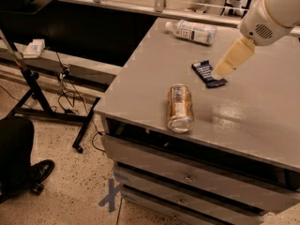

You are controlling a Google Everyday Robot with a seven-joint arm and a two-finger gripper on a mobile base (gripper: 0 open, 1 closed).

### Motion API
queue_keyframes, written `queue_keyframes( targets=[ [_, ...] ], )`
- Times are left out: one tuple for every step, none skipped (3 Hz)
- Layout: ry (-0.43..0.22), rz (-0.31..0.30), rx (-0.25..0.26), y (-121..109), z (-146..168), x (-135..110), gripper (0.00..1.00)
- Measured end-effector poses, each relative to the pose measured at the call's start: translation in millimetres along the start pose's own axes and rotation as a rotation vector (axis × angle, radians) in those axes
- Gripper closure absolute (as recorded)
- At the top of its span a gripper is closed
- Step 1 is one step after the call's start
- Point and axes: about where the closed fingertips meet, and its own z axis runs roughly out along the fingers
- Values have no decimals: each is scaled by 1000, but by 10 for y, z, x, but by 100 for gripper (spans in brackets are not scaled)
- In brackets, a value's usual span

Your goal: Pick rxbar blueberry

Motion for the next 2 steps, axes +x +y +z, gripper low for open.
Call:
queue_keyframes(
  targets=[
    [1, 134, 27, -255, 388, -83, 0],
    [28, 257, 71, -384, 685, -71, 0]
  ],
)
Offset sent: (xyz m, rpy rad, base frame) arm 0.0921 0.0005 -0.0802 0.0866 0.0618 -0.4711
